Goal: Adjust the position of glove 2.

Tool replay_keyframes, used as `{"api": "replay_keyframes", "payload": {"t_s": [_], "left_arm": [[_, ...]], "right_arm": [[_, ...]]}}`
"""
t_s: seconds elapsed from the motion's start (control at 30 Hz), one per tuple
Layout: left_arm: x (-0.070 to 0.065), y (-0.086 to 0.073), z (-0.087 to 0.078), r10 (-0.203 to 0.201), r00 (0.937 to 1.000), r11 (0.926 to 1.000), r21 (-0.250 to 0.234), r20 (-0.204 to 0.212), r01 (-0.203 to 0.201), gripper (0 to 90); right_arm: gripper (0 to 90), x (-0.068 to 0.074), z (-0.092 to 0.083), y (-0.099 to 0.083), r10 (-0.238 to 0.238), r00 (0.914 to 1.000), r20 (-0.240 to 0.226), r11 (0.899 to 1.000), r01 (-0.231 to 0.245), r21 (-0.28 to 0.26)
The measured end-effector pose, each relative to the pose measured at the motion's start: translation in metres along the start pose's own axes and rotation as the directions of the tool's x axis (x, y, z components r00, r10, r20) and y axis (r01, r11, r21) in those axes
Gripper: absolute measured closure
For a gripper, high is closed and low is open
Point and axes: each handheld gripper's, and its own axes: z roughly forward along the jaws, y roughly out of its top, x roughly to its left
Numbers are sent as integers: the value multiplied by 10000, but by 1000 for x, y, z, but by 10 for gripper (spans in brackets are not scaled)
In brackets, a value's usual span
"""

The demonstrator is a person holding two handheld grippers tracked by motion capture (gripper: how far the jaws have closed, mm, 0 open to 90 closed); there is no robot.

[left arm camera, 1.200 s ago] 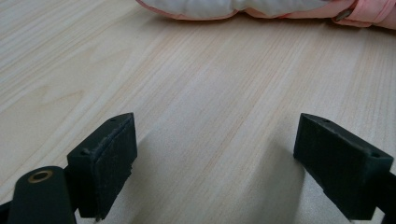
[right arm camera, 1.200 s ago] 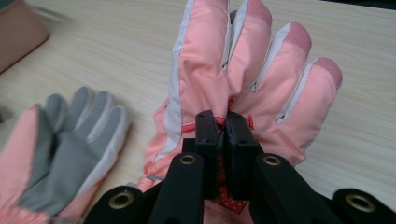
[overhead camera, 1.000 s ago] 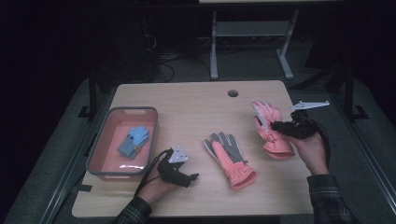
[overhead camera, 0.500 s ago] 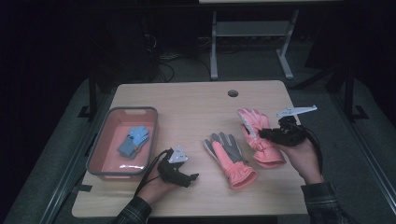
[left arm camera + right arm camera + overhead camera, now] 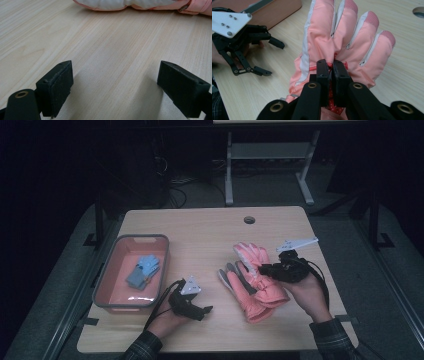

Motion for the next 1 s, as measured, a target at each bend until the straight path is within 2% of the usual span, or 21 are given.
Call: {"api": "replay_keyframes", "payload": {"t_s": [0.3, 0.53, 0.6, 0.7, 0.77, 0.87, 1.0], "left_arm": [[0, 0, 0, 57, 10000, 10000, -21, -36, -57, 128], [0, 0, 0, 83, 10000, 10000, -5, -24, -83, 128], [0, 1, 0, 111, 9999, 9999, 49, -1, -111, 128], [0, 0, 0, 94, 10000, 10000, -5, -16, -94, 128], [0, 0, 0, 101, 9999, 9999, -10, -18, -101, 128], [0, 0, 0, 104, 9999, 9999, -19, -20, -104, 128], [0, 1, 1, 111, 9999, 9999, -41, -28, -111, 128]], "right_arm": [[852, 8, 24, -5, -233, 9996, -132, 9980, 240, 590], [850, 11, 36, -8, -325, 9994, -100, 9964, 331, 776], [848, 13, 46, -10, -598, 9982, 3, 9937, 595, 946], [846, 16, 56, -12, -579, 9983, 30, 9910, 571, 1211], [847, 17, 60, -13, -688, 9975, 135, 9889, 664, 1333], [847, 17, 62, -14, -580, 9982, 125, 9884, 557, 1411], [822, 18, 67, -17, -712, 9974, 79, 9865, 692, 1487]]}}
